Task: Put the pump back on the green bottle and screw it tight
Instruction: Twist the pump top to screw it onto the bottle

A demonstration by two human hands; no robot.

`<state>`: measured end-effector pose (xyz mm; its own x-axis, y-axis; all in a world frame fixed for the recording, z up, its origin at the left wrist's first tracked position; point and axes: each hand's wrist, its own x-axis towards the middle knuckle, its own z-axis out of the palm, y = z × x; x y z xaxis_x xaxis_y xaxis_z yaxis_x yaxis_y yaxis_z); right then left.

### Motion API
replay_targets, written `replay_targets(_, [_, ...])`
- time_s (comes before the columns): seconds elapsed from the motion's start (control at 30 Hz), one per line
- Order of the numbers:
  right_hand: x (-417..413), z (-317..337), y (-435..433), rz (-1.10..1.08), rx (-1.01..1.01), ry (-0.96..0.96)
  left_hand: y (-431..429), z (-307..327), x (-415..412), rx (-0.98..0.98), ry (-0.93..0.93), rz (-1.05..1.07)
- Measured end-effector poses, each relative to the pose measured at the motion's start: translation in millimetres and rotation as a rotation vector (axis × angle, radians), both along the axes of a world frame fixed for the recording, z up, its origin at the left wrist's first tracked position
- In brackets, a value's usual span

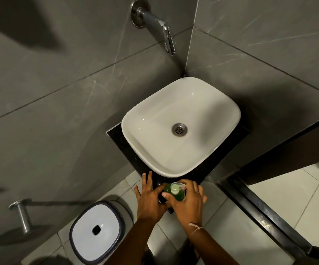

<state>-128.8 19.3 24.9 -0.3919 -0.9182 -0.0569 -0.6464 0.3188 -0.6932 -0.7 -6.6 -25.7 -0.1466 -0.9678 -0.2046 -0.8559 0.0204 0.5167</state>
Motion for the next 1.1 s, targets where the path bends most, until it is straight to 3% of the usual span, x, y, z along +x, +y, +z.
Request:
replay_targets(0.13, [-10,-6,8,0.021,-0.095,-0.019,2,-2,1,-0.009,0.002,-0.018])
replay_targets(0.33, [0,-3,-2,-0.049,-0.015,-0.056,2,-2,0,-0.009,0.003,0.01])
replay_targets(0.47, [-7,-5,8,0.058,-0.058,-0.021,2,-1,1,-0.01,0.03,0.005])
replay_targets(0.57, [-10,-3,11,0.006,-0.102,-0.02,2,-2,0,-0.001,0.011,-0.009])
replay_targets(0.73, [1,3,-2,-0.072,0.007,0.019,1,-2,1,-0.004,-0.008,-0.008])
replay_targets(0.9, [-7,-3,11,0.037,-0.07,-0.026,2,-2,1,-0.012,0.018,0.002])
replay_targets(1.1, [2,3,-1,-0.096,0.026,0.024,2,-2,0,-0.001,-0.008,0.003])
